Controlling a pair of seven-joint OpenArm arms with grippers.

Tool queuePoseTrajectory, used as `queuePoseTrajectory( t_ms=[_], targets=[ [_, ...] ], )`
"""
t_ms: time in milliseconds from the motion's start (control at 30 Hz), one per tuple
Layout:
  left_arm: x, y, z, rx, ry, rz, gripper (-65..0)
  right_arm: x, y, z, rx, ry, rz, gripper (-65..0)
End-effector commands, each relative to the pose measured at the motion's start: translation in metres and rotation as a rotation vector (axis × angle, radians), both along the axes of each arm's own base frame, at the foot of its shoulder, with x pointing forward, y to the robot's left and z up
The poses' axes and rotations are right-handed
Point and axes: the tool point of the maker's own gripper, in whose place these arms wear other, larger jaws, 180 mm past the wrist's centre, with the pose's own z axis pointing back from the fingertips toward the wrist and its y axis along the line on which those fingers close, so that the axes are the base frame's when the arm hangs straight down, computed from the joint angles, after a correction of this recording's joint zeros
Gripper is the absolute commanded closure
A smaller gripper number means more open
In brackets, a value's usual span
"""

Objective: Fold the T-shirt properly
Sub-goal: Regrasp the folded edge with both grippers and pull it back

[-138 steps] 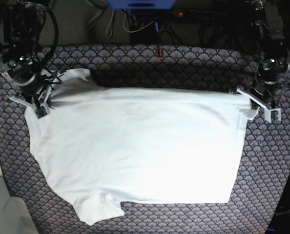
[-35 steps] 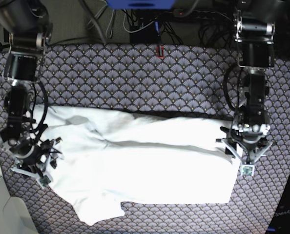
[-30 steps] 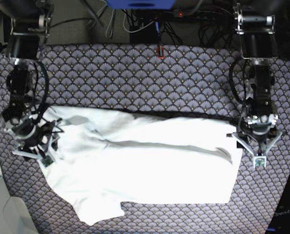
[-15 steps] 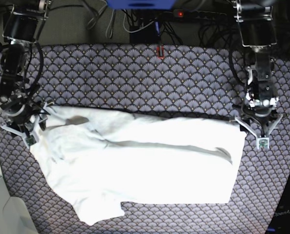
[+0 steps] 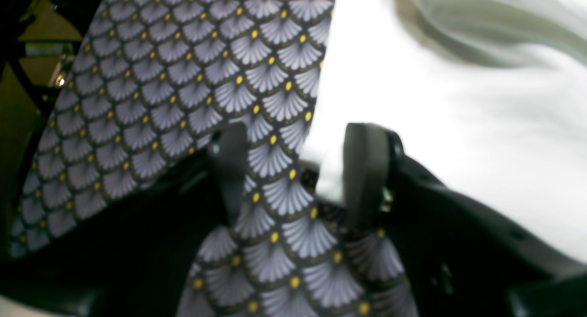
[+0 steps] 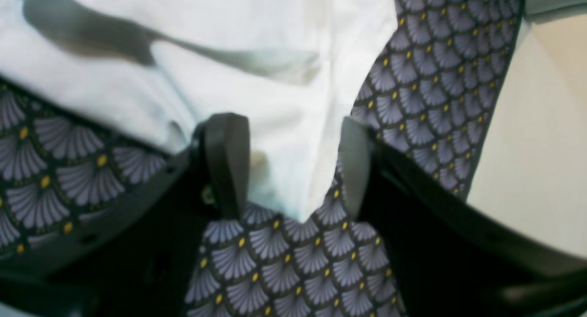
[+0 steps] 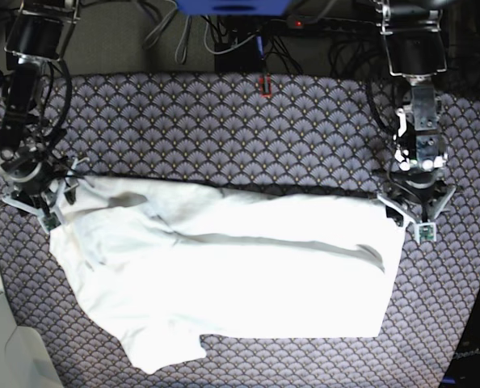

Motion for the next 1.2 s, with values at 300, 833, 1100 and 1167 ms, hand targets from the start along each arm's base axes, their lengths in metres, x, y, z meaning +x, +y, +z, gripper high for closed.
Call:
queuePoseTrajectory(
  t_ms=[300, 833, 1100, 1167],
  targets=[
    [0.022, 0.006, -0.008, -0.115, -0.014, 0.049, -32.8, 0.003, -0.004, 0.010, -0.011, -0.034, 0.005, -32.0],
    [0.018, 0.002, -0.016, -0.124, 0.004, 0.049, -6.0, -0.002, -0.008, 0.007, -0.018, -0.020, 0.003, -32.0],
    [0.017, 0.005, -0.015, -0.115, 0.008, 0.050, -2.6, -0.006, -0.013, -0.014, 0.010, 0.034, -0.015, -32.0],
    [0.017, 0.005, -0.015, -0.113, 0.009, 0.050, -2.6, -0.002, -0.012, -0.014, 0.023, 0.021, -0.012, -32.0]
  ],
)
